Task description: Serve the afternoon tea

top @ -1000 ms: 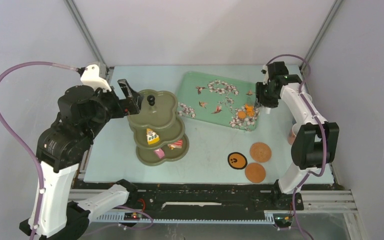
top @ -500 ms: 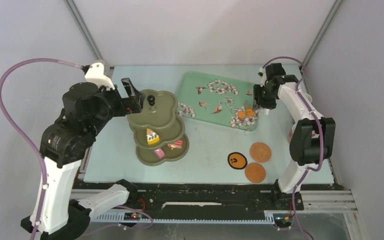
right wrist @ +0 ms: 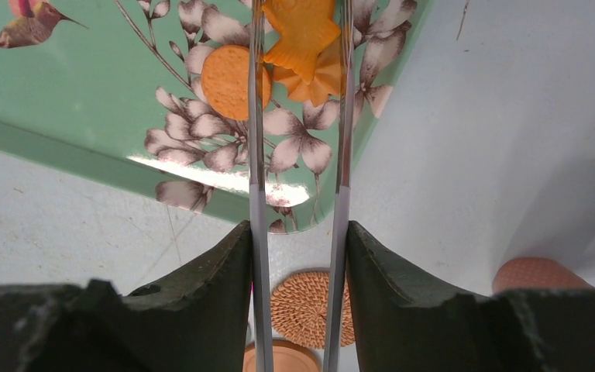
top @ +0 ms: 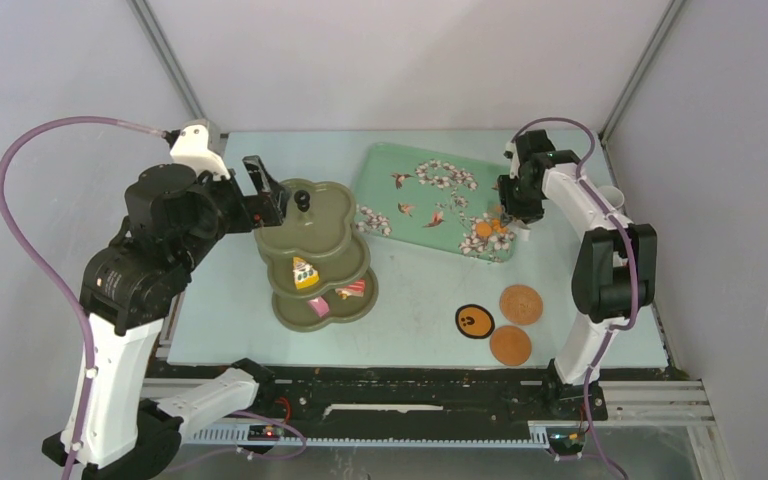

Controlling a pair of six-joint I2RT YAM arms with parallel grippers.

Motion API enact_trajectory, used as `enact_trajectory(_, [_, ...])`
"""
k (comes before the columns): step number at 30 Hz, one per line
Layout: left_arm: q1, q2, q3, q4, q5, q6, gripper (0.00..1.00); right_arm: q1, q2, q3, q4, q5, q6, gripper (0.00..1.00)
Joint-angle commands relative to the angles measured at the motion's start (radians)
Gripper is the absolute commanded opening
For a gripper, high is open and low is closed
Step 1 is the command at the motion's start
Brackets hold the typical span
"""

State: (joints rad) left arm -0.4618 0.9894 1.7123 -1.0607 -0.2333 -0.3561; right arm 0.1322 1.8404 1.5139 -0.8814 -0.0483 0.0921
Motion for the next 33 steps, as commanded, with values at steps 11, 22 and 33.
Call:
enact_trajectory(11, [0.009, -0.006, 0.045, 0.015, 0.022, 0.004, 0.98, -0.02, -0.124, 0.024, 0.058, -0.118, 0.049, 0.0])
enact_trajectory(22, [0.009, -0.092, -0.04, 0.039, 0.02, -0.079, 0.98, -0.054, -0.278, -0.244, 0.441, -0.71, 0.43, 0.0])
enact_trajectory(33, [0.009, -0.155, -0.115, 0.091, 0.022, -0.158, 0.98, 0.295, -0.492, -0.309, 0.958, -0.646, 0.721, 0.0])
